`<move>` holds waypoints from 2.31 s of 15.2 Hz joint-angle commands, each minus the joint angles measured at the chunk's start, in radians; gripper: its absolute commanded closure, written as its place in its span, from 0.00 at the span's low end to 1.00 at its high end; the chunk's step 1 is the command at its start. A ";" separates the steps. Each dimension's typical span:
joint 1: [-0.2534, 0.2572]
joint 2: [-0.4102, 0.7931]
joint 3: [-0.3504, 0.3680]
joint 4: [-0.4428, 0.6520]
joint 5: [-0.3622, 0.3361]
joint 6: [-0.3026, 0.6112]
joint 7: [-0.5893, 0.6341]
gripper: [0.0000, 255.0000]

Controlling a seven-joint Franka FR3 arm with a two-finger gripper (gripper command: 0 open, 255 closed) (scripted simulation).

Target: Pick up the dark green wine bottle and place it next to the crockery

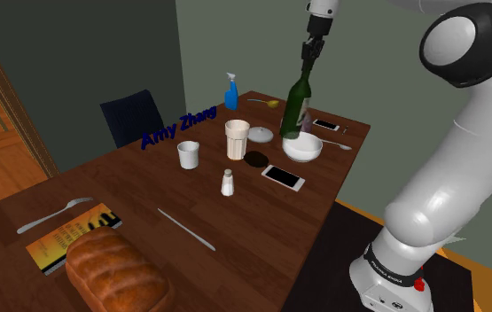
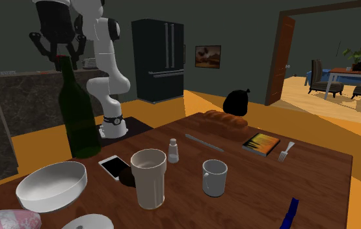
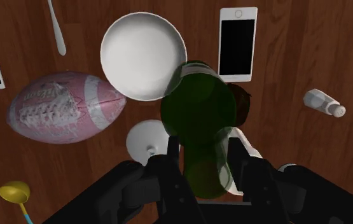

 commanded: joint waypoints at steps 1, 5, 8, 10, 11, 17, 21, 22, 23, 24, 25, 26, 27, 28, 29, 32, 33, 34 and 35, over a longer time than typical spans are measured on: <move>-0.025 0.008 -0.024 0.012 0.005 -0.006 -0.051 1.00; -0.078 0.038 -0.072 0.050 0.019 -0.019 -0.149 1.00; -0.120 0.073 -0.107 0.094 0.034 -0.034 -0.223 1.00; -0.150 0.103 -0.129 0.131 0.047 -0.047 -0.273 1.00; -0.166 0.120 -0.140 0.153 0.054 -0.054 -0.298 1.00; -0.290 0.270 -0.201 0.352 0.123 -0.124 -0.455 1.00; -0.278 0.236 -0.197 0.249 0.109 -0.053 -0.455 1.00; -0.275 0.230 -0.197 0.226 0.106 -0.036 -0.455 1.00; -0.272 0.223 -0.197 0.204 0.104 -0.019 -0.455 1.00; -0.270 0.217 -0.196 0.182 0.102 -0.003 -0.456 1.00; -0.267 0.212 -0.196 0.161 0.100 0.013 -0.456 1.00; -0.265 0.207 -0.196 0.141 0.098 0.028 -0.456 1.00; -0.263 0.203 -0.195 0.121 0.096 0.044 -0.456 1.00; -0.262 0.199 -0.195 0.102 0.095 0.059 -0.457 1.00; -0.260 0.195 -0.194 0.083 0.093 0.074 -0.457 1.00; -0.256 0.186 -0.193 0.030 0.091 0.118 -0.458 1.00; -0.255 0.183 -0.193 0.013 0.090 0.133 -0.459 1.00; -0.253 0.181 -0.193 -0.003 0.089 0.147 -0.459 1.00; -0.252 0.179 -0.192 -0.019 0.089 0.161 -0.460 1.00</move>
